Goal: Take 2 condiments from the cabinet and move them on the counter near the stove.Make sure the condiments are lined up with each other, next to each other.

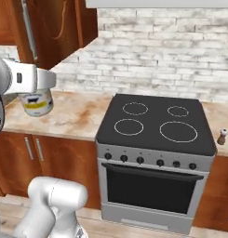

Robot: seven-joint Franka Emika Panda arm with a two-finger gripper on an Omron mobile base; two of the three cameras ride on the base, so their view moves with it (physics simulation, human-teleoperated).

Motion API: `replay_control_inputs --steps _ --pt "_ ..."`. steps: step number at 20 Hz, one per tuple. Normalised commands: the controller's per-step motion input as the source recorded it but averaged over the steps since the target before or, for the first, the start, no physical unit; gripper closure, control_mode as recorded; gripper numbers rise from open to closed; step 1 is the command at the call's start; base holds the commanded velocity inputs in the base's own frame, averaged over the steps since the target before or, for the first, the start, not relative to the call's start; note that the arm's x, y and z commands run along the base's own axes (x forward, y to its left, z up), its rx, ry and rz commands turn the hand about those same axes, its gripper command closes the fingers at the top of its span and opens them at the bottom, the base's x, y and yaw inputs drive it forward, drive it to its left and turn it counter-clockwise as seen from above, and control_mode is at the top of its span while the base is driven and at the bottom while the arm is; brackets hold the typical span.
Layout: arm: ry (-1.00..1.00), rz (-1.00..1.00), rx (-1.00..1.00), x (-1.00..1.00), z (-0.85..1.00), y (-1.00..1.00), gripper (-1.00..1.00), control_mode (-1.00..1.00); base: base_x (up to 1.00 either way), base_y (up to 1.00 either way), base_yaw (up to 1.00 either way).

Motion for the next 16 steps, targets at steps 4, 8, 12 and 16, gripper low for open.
replay_control_inputs --steps 4,8,12,16 --pt "0.0 0.0 0.0 0.0 0.0 0.0 1.0 1.0 0.0 -1.0 0.0" --pt "0.0 0.0 0.0 0.0 0.0 0.0 1.0 1.0 0.2 -1.0 0.0" --pt "0.0 0.0 0.0 0.0 0.0 0.0 1.0 1.0 0.29 -1.0 0.0" --pt "0.0 0.0 0.0 0.0 0.0 0.0 1.0 1.0 0.31 -1.0 0.0"
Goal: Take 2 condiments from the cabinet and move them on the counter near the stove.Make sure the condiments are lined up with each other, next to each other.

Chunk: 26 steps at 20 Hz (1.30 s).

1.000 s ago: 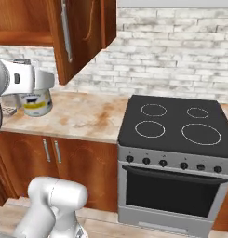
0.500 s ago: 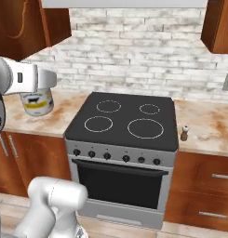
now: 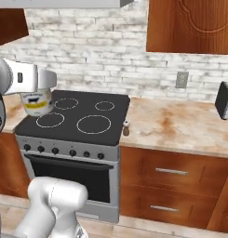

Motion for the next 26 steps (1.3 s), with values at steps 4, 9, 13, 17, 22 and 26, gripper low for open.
replay_control_inputs --steps 4,9,13,17,22,26 --pt "0.0 0.0 0.0 0.0 0.0 0.0 1.0 1.0 0.34 -0.87 0.0" --pt "0.0 0.0 0.0 0.0 0.0 0.0 1.0 1.0 0.1 -0.14 0.04" --pt "0.0 0.0 0.0 0.0 0.0 0.0 1.0 1.0 0.0 0.28 0.12" --pt "0.0 0.0 0.0 0.0 0.0 0.0 1.0 1.0 0.14 0.34 0.1" --pt "0.0 0.0 0.0 0.0 0.0 0.0 1.0 1.0 0.49 0.3 0.02" --pt "0.0 0.0 0.0 0.0 0.0 0.0 1.0 1.0 0.54 0.13 0.0"
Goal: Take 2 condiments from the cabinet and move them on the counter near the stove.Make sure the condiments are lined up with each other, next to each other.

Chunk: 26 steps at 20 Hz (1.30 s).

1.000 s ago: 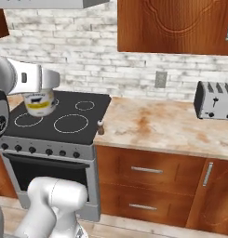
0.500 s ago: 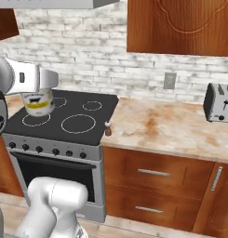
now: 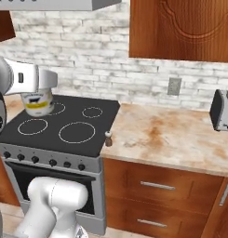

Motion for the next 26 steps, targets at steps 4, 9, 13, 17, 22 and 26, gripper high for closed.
replay_control_inputs --steps 4,9,13,17,22,26 --pt "0.0 0.0 0.0 0.0 0.0 0.0 1.0 1.0 0.43 0.03 0.0" --pt "0.0 0.0 0.0 0.0 0.0 0.0 1.0 1.0 0.25 0.22 0.0" --pt "0.0 0.0 0.0 0.0 0.0 0.0 1.0 1.0 0.4 0.15 0.0" --pt "0.0 0.0 0.0 0.0 0.0 0.0 1.0 1.0 0.53 0.17 0.0" --pt "0.0 0.0 0.0 0.0 0.0 0.0 1.0 1.0 0.47 0.16 0.0" --pt "0.0 0.0 0.0 0.0 0.0 0.0 1.0 1.0 0.19 0.07 0.0"
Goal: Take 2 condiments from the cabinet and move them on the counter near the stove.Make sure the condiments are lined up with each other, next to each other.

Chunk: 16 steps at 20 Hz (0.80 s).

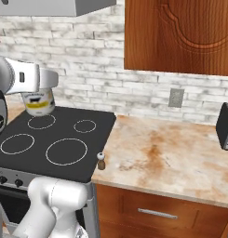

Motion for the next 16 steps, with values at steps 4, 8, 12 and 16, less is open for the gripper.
replay_control_inputs --steps 4,8,12,16 --pt "0.0 0.0 0.0 0.0 0.0 0.0 1.0 1.0 0.07 0.0 0.0" --pt "0.0 0.0 0.0 0.0 0.0 0.0 1.0 1.0 0.01 0.0 0.0" --pt "0.0 0.03 0.0 0.02 -0.13 0.0 1.0 -1.0 0.01 0.0 0.0" --pt "0.0 0.17 -0.01 0.0 -0.37 -0.3 1.0 -1.0 0.0 0.0 0.0"
